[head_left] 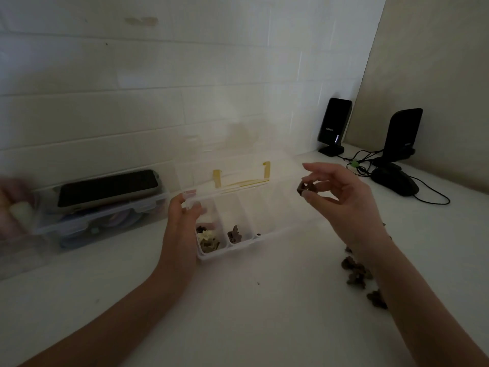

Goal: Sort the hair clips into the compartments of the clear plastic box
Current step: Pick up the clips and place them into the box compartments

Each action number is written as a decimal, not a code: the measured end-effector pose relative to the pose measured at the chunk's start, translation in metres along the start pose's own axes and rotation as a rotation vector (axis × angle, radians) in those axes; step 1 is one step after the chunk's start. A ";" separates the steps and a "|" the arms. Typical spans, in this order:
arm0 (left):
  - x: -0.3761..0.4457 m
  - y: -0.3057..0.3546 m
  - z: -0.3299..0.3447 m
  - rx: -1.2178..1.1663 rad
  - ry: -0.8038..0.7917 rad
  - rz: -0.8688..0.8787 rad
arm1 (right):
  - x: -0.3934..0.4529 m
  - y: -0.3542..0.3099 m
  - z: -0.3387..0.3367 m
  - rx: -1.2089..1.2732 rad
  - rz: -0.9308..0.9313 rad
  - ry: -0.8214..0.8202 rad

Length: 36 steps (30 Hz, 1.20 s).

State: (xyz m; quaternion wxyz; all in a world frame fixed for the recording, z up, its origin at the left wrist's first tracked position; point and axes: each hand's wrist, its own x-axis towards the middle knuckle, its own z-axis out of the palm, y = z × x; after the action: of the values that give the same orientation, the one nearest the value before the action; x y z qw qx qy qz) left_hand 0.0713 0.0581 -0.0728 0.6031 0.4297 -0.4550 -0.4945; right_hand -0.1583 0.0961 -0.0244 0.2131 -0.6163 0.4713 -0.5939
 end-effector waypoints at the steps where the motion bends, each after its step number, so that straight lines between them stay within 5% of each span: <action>1: 0.000 0.000 0.000 -0.001 -0.002 0.004 | 0.000 0.000 0.001 0.026 0.003 -0.016; 7: 0.001 -0.003 -0.002 0.013 -0.005 -0.011 | -0.002 0.002 0.007 0.196 0.036 -0.072; 16: 0.003 -0.007 -0.004 -0.011 -0.022 0.025 | -0.011 0.004 0.031 0.133 -0.048 -0.211; 36: 0.025 -0.008 -0.026 0.081 -0.179 0.182 | -0.014 -0.005 0.027 0.008 -0.119 -0.228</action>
State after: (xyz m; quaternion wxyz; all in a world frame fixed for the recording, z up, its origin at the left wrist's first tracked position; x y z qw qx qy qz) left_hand 0.0974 0.0344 -0.0832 0.5845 0.3648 -0.5640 -0.4552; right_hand -0.1290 0.1024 -0.0330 0.2321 -0.7059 0.4041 -0.5334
